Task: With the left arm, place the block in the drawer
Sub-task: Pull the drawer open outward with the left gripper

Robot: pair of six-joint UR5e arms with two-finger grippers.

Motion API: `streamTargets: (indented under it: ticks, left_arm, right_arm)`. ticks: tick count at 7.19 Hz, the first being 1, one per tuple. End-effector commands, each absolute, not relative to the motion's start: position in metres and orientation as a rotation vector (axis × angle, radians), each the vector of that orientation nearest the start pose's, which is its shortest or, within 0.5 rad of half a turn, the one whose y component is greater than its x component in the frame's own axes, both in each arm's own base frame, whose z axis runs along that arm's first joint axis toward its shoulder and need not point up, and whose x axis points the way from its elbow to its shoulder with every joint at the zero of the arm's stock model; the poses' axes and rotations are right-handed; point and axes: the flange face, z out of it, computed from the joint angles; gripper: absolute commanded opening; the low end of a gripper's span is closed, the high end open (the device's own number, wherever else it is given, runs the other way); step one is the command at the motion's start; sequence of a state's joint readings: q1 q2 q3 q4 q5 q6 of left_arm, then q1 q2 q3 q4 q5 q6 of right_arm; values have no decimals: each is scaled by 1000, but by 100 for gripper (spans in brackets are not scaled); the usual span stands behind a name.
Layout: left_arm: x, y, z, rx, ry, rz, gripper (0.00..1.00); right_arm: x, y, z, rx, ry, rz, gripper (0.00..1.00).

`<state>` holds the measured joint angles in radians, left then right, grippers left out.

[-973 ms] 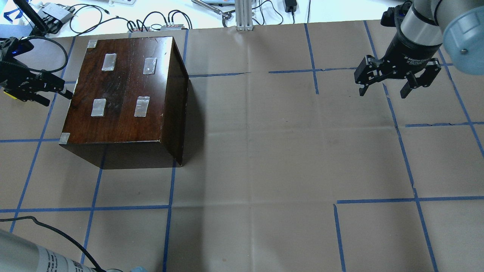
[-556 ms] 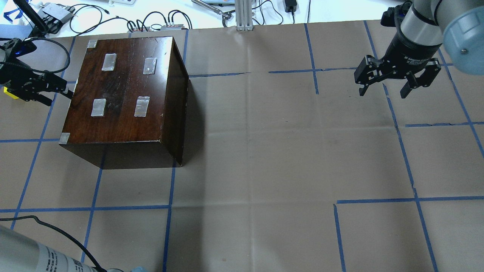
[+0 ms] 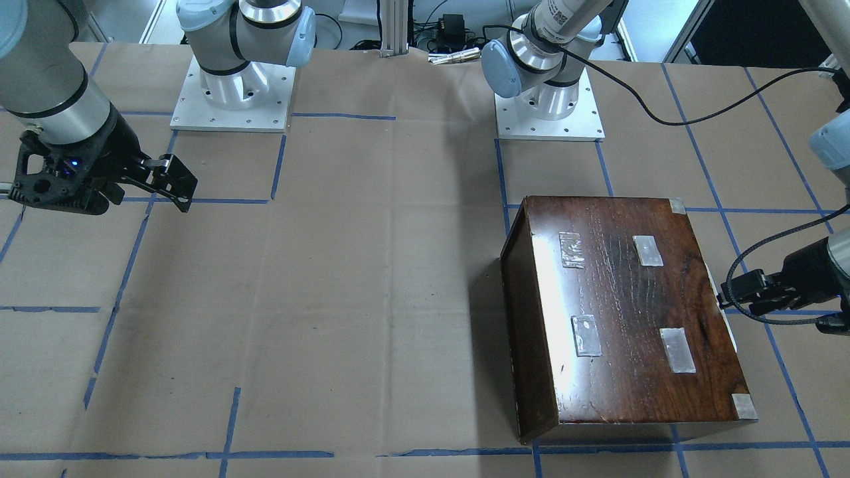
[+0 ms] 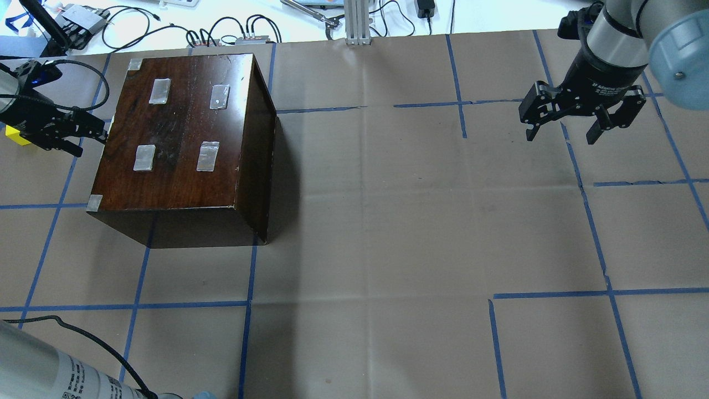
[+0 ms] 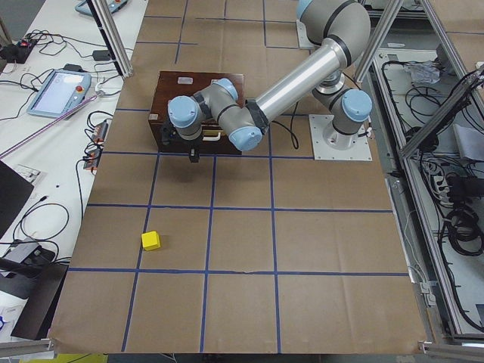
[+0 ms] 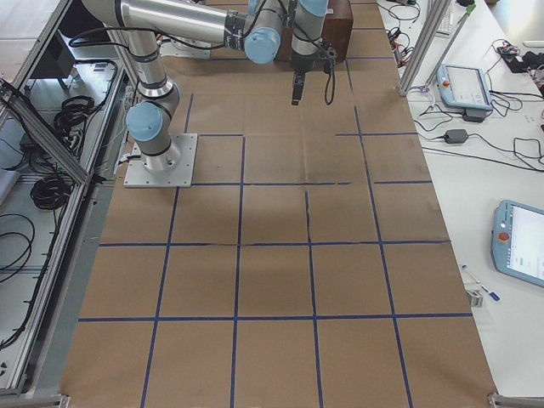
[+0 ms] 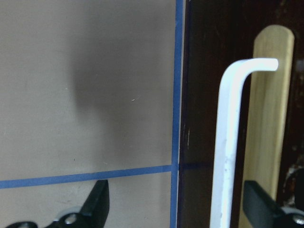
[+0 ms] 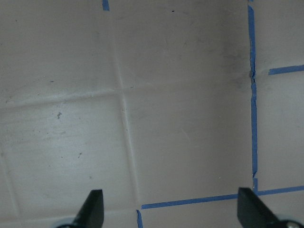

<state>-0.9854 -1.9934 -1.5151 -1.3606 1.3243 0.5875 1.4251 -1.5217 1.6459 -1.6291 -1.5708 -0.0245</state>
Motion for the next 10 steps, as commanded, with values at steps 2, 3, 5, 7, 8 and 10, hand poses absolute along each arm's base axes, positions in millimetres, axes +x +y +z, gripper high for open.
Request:
streamTargets:
  ticks: [2,3,5,7,8,10]
  left_arm:
    - [214,-608,292,-29,3427,-24,98]
    - [214,-607,292,-29,3427,-24,98]
    - [220,-611,293,-14,3419,-31,98]
    - [226,-611,293,18,3409,-49,98]
    - [226,-611,294,30,3404,-61,98]
    - [242,-605,294,44,3399,-77,98]
  right_arm:
    - [59,-517,433,190,3129,101,100]
    - [59,-517,432,187,3129,103,100]
    - [59,-517,432,190,3129,103,100]
    - [59,-517,433,190,3129,101,100]
    - [59,-517,432,190,3129,103,100]
    - [59,-517,433,190,3129,101,100]
